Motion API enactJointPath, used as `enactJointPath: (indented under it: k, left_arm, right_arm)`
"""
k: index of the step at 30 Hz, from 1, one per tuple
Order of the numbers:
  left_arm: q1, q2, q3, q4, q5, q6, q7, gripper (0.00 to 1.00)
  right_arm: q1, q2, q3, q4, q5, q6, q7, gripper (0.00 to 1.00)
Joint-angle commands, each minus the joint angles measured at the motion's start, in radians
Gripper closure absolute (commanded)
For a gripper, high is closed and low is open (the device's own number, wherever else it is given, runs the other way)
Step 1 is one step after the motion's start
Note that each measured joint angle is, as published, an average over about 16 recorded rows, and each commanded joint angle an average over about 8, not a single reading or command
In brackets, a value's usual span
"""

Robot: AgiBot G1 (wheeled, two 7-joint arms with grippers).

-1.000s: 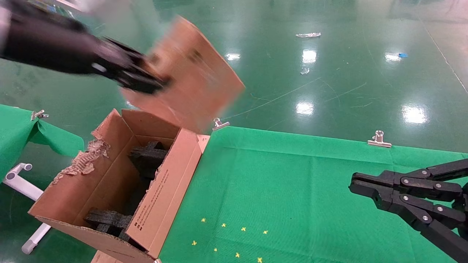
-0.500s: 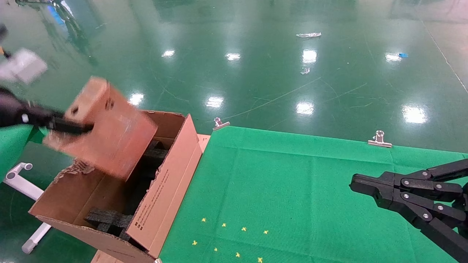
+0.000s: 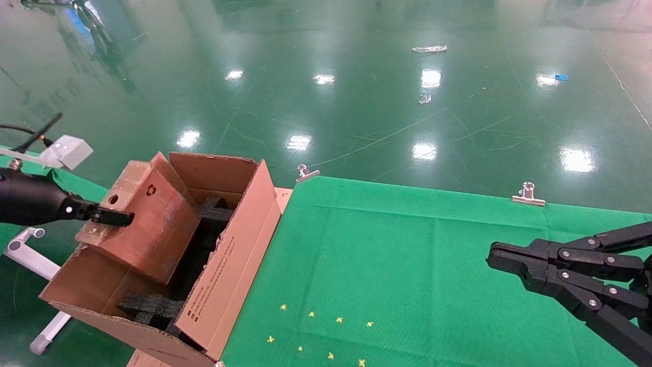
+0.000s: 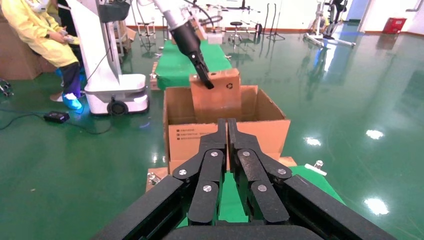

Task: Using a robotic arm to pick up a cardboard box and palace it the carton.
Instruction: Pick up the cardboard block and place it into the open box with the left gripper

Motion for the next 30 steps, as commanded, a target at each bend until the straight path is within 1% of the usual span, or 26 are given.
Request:
enactJointPath:
  k: [1, 7, 14, 20, 25, 30]
  left_arm:
    - [0.021, 0.011, 0.009, 0.021, 0.005, -0.018, -0.004, 1.00]
    - [0.043, 0.005, 0.028, -0.011, 0.041, -0.058, -0.063, 1.00]
    - [0.062, -0.013, 0.057, -0.091, 0.100, -0.098, -0.172, 1.00]
    - [0.102, -0.025, 0.082, -0.152, 0.140, -0.156, -0.250, 1.00]
    - [0.149, -0.018, 0.098, -0.160, 0.149, -0.211, -0.283, 1.00]
    - [0.198, 0.016, 0.110, -0.116, 0.140, -0.253, -0.279, 1.00]
  right_arm:
    - [0.000, 0.000, 0.000, 0.000, 0.000, 0.000, 0.000, 0.00]
    - [0.000, 0.000, 0.000, 0.000, 0.000, 0.000, 0.000, 0.00]
    - [0.000, 0.000, -0.001, 0.000, 0.001, 0.000, 0.000, 0.00]
    - [0.000, 0.001, -0.001, 0.000, 0.001, 0.001, -0.001, 0.00]
    - [0.000, 0.001, -0.002, 0.000, 0.001, 0.001, -0.001, 0.00]
    - [0.000, 0.001, -0.002, 0.000, 0.001, 0.001, -0.001, 0.00]
